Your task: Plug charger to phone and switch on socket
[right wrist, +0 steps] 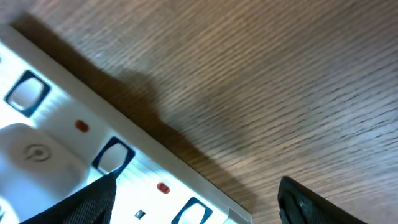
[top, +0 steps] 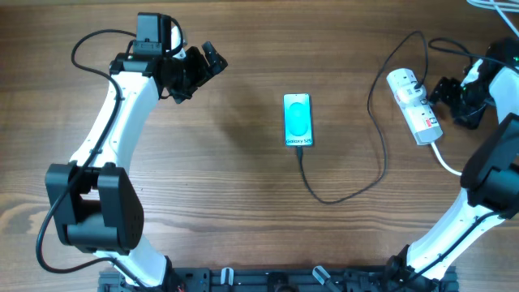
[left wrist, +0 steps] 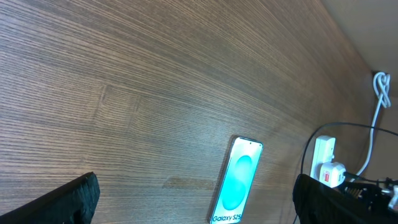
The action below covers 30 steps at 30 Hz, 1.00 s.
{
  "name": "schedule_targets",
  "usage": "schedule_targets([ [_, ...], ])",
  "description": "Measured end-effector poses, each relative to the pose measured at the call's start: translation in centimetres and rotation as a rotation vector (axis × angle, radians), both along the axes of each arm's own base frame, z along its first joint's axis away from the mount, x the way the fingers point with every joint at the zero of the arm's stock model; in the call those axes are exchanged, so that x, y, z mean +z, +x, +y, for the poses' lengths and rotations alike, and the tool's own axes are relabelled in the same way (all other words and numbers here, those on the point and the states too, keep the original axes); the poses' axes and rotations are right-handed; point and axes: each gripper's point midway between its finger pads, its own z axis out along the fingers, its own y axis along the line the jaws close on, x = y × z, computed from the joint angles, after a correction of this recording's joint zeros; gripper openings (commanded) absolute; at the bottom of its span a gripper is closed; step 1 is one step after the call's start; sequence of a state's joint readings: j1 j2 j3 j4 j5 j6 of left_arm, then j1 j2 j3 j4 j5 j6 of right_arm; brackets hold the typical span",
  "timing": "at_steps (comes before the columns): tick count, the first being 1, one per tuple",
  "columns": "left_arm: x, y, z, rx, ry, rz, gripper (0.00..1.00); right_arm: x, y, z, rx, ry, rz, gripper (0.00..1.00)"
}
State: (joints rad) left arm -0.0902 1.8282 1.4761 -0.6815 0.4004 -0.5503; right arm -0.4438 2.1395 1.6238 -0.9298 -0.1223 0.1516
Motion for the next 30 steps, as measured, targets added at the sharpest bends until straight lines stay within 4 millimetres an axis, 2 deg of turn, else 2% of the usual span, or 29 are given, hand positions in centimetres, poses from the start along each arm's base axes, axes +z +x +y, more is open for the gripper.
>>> schedule_targets([
  [6,0.0,0.0,0.0,0.0,0.0,0.0,1.0,-1.0,0.2,-0.1,-0.043,-0.001,-0.016,0.84],
  [16,0.0,0.0,0.0,0.0,0.0,0.0,1.0,-1.0,0.5,-0.2,-0.115,0.01,-0.029,0.85],
  [21,0.0,0.0,0.0,0.0,0.0,0.0,1.0,-0.9,1.3,0.3,-0.11,0.033,-0.063,0.85],
  [24,0.0,0.0,0.0,0.0,0.0,0.0,1.0,-0.9,1.3,0.4,-0.11,0.039,-0.062,0.88],
  [30,0.0,0.0,0.0,0.0,0.0,-0.001,1.0,-1.0,0.5,0.1,-0.105,0.021,-0.031,0.88],
])
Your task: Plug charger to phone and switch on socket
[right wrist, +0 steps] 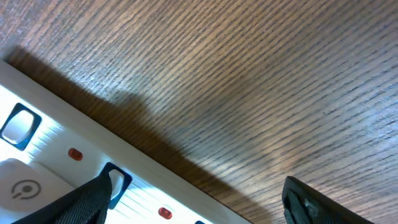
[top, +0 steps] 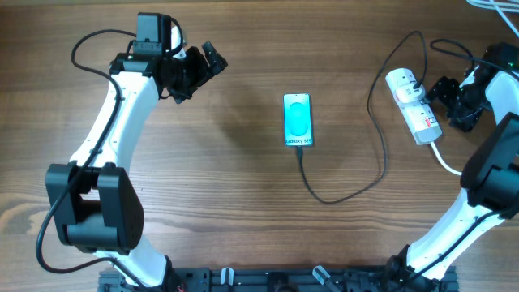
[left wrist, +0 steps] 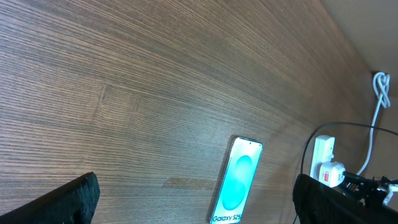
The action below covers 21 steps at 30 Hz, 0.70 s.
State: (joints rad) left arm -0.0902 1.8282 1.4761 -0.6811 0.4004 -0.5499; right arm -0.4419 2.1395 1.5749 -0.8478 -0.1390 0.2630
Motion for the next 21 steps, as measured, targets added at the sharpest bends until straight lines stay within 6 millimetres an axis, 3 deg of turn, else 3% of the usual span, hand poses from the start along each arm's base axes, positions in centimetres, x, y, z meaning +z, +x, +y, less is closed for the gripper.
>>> schedule_targets([
  [12,0.0,0.0,0.0,0.0,0.0,0.0,1.0,-0.13,-0.51,-0.46,0.003,-0.037,0.029,0.89],
  [21,0.0,0.0,0.0,0.0,0.0,0.0,1.0,0.68,-0.25,-0.64,0.088,-0.241,0.096,0.95],
])
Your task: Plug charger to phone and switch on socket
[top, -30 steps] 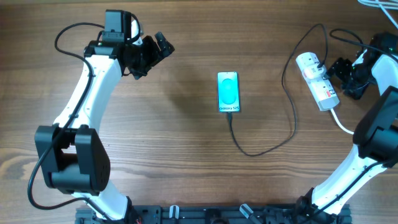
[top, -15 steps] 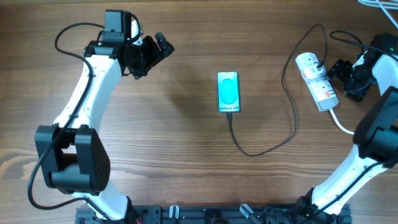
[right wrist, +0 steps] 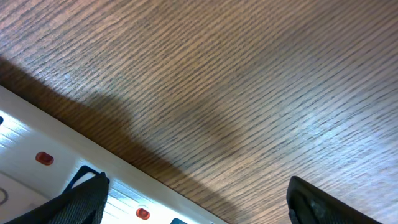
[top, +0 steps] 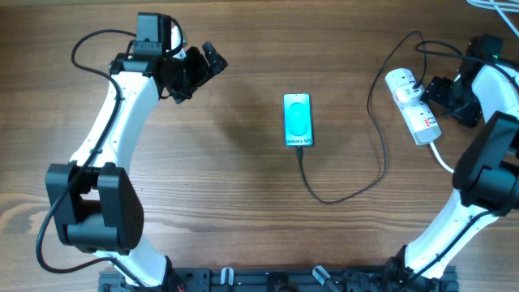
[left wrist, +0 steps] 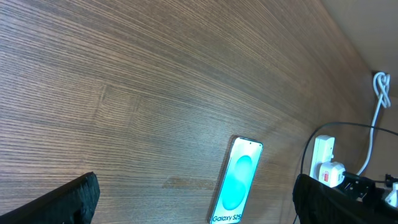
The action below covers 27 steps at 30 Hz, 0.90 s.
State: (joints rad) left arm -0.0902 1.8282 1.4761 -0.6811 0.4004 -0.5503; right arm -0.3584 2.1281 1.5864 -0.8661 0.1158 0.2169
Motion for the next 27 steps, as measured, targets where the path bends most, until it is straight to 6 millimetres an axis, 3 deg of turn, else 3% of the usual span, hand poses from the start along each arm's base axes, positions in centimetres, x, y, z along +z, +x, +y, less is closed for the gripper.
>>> schedule_targets([
  [7,0.0,0.0,0.0,0.0,0.0,0.0,1.0,1.3,-0.8,0.5,0.092,-0.025,0.078,1.0],
  [10,0.0,0.0,0.0,0.0,0.0,0.0,1.0,2.6,0.4,0.6,0.115,-0.038,0.049,1.0],
  [14,0.0,0.0,0.0,0.0,0.0,0.0,0.99,2.7,0.3,0.6,0.135,-0.035,0.058,1.0],
  [19,0.0,0.0,0.0,0.0,0.0,0.0,1.0,1.9,0.0,2.3,0.264,0.063,0.056,1.0],
  [27,0.0,0.0,0.0,0.0,0.0,0.0,1.0,-1.1,-1.0,4.8,0.425,0.161,0.037,1.0],
])
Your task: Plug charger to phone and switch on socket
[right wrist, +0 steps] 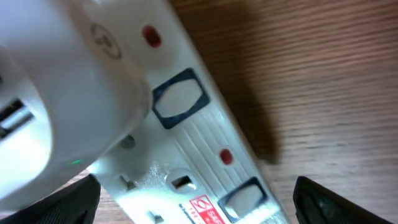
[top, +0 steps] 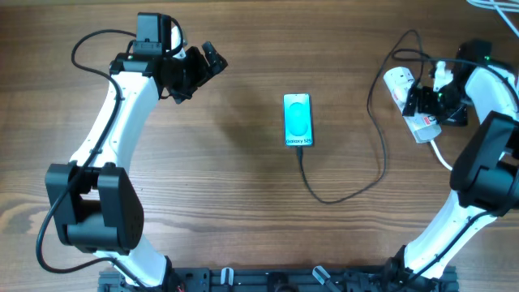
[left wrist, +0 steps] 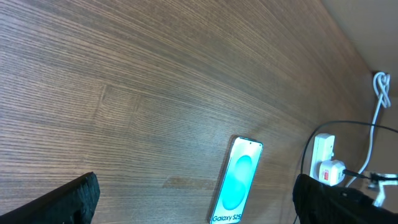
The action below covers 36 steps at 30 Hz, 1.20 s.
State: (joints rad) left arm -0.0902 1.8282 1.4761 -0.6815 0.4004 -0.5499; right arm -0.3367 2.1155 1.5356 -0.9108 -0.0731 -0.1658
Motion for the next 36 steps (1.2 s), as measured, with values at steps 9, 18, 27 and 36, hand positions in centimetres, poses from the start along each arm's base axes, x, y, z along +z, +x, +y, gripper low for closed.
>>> schedule_targets([
  [9,0.0,0.0,0.0,0.0,0.0,0.0,1.0,-1.2,0.0,-0.4,0.034,-0.048,-0.042,1.0],
  [18,0.0,0.0,0.0,0.0,0.0,0.0,1.0,-0.3,-0.3,-0.5,-0.057,0.024,-0.035,1.0],
  [27,0.0,0.0,0.0,0.0,0.0,0.0,1.0,1.4,0.7,-0.7,-0.077,0.042,-0.091,1.0],
  [36,0.0,0.0,0.0,0.0,0.0,0.0,1.0,1.5,0.9,-1.0,-0.082,0.038,-0.102,1.0],
])
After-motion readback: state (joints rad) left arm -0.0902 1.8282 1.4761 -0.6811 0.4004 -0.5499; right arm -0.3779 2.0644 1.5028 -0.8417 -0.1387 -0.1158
